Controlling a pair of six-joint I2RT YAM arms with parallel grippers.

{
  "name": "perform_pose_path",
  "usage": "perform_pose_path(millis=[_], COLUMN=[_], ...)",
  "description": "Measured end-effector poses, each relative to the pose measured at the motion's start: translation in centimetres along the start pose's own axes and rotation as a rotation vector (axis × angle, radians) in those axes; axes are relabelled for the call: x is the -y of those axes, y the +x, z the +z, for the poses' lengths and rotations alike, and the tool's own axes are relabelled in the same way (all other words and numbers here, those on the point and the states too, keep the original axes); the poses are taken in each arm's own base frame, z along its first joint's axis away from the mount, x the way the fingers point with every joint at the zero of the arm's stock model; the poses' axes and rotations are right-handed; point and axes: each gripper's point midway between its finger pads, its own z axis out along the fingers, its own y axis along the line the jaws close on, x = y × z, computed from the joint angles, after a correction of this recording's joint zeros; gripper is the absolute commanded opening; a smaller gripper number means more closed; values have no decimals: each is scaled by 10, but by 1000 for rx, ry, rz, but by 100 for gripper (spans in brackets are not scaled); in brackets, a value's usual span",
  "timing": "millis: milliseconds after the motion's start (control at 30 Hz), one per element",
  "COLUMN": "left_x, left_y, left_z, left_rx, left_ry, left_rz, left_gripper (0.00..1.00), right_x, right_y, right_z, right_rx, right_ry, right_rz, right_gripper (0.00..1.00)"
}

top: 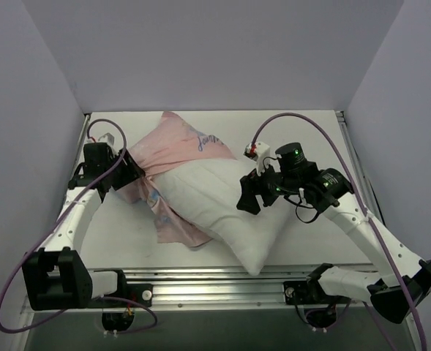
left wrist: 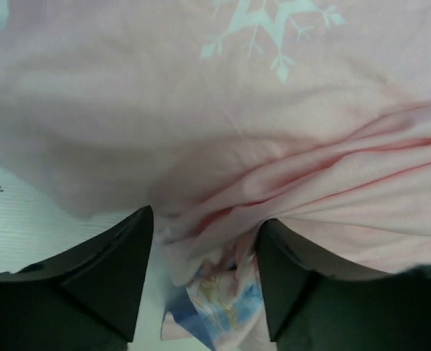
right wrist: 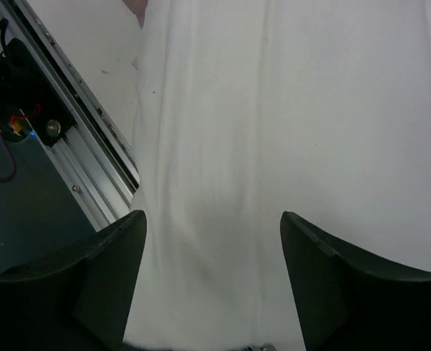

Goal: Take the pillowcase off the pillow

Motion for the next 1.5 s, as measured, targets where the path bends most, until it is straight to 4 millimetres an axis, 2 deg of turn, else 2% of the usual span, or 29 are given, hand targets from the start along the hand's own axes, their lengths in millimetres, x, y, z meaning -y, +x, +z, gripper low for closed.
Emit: perform_pose_path(millis=[33,133,200,233,300,367,467,567,700,800,967,1033,1067,1133,1167,1200,1300,1367,1500], left_x=[-1,11,36,58,92,124,167,201,226,231,227,224,224,223,222,221,215,210,194], left_y=[-3,-13,-22,-28,-35,-39,-36,-26,-18,-9,6,9,10,9,8,7,2,-5,-30], left_z=[-5,-28,-45,-55,-71,-81,-81,-63,-18,19,66,78,85,95,99,102,109,111,111], left_rx=[18,71,104,127,161,183,186,162,101,46,-39,-57,-62,-61,-58,-54,-40,-27,-6], left_ry=[-7,8,57,102,172,230,278,304,301,284,244,224,214,194,182,168,120,85,34], left_rz=[8,69,140,190,274,358,502,627,724,759,790,794,795,789,787,784,778,757,662], left_gripper=[77,87,89,90,91,91,91,91,90,89,82,75,57,28,8,3,2,2,2], right_x=[-2,-9,-7,-3,14,41,86,108,105,99,90,86,85,82,80,77,68,63,58], right_y=[0,-17,-33,-40,-47,-46,-34,-20,-16,-19,-23,-19,-16,-10,-7,-4,-2,-7,-16], right_z=[-4,-10,-10,-8,1,12,32,45,63,71,88,99,104,115,120,125,132,128,102], right_rx=[-7,14,28,35,32,15,-12,-25,-10,8,12,-6,-19,-47,-60,-74,-95,-89,-59], right_ry=[-13,-45,-47,-40,-9,45,130,160,115,77,18,0,-7,-19,-25,-33,-50,-54,-30], right_rz=[4,-5,-6,-1,36,108,239,344,406,422,420,418,415,402,397,389,359,330,274], right_gripper=[78,89,91,91,92,92,94,95,98,99,100,93,73,42,11,0,0,0,0])
